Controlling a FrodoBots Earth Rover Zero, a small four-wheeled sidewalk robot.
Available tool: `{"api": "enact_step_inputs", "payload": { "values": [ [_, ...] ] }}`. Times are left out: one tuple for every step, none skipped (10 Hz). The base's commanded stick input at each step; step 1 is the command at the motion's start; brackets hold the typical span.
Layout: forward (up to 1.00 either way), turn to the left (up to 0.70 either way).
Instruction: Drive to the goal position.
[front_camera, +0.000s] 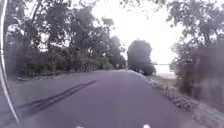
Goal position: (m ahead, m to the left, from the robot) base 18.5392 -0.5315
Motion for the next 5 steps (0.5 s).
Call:
{"api": "enact_step_inputs", "payload": {
  "values": [
    [0.70,0.00],
    [0.70,0.01],
    [0.70,0.02],
    [0.70,0.02],
    [0.70,0.03]
  ]
}}
